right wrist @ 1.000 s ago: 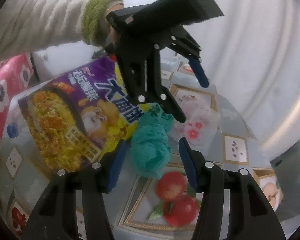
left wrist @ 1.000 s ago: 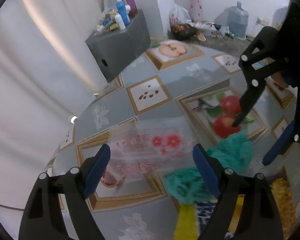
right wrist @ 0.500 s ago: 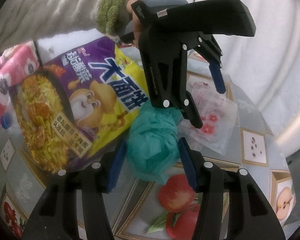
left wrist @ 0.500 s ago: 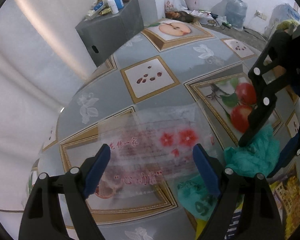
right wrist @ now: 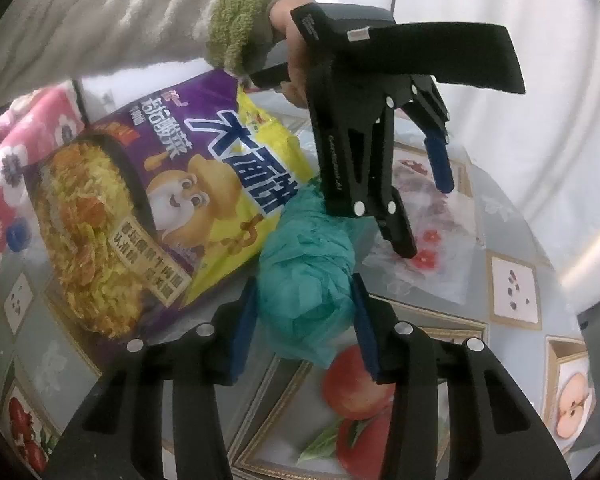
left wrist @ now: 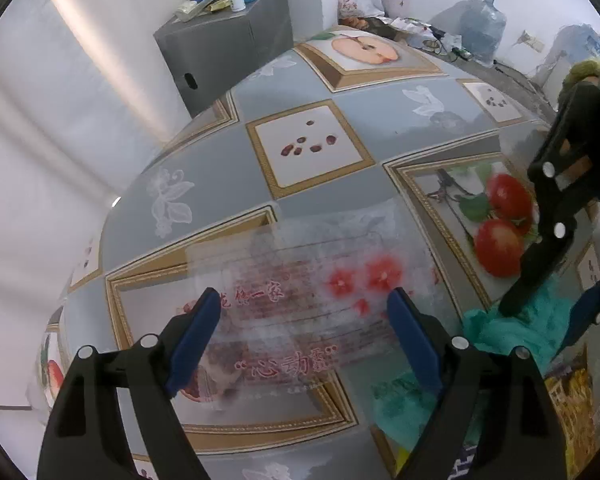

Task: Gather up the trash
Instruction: 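Grasp the clear printed plastic bag with the left gripper while the right gripper grasps the teal bag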

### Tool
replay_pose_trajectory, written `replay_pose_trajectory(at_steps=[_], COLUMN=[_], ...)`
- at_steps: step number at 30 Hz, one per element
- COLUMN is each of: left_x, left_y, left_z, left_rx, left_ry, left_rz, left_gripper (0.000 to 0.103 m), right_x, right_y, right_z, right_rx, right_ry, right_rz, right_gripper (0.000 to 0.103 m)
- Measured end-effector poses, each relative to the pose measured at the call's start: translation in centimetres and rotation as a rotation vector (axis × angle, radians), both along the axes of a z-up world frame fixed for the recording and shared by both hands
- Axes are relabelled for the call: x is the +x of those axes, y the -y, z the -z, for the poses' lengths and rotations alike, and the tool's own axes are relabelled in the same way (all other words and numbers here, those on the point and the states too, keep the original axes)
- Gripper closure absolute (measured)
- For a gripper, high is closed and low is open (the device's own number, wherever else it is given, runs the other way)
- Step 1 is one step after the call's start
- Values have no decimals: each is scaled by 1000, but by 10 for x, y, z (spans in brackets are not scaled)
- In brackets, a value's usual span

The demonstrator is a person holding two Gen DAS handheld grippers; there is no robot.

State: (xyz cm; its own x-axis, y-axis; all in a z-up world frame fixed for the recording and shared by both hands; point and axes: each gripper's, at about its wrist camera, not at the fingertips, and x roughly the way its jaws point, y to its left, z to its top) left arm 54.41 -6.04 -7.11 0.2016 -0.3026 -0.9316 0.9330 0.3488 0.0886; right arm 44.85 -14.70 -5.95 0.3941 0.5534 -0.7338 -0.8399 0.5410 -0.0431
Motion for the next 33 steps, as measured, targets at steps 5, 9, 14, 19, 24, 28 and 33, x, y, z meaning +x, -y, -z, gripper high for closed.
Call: replay_pose_trajectory(at_steps=[5, 9, 14, 19, 24, 28, 33], left_x=[-1, 0, -1, -5, -8, -9, -10], left_y=[3, 0, -4, -6, -4, -2, 2], left_z=[1, 1, 0, -2, -4, -5, -5], left_rx=[-2, -13, -29, -37, -41, -44, -40], left_ry=[-1, -22, -55, -63, -67, -70, -50], left_rz=[1, -9, -11, 8, 15, 28, 26], left_gripper=[23, 28, 36, 49, 61, 77, 100], right_x=[-1, 0, 1, 0, 0, -1, -3], right_y=[-6, -3, -1, 2, 3, 5, 8], right_z=[-1, -1, 1, 1, 1, 1, 2], right_rx=[-2, 2, 3, 6, 6, 7, 7], right_ry=[-2, -3, -4, -5, -5, -5, -7], right_rz=[-4, -4, -3, -2, -2, -2, -1], right_gripper=[62, 62, 63, 63, 63, 63, 64])
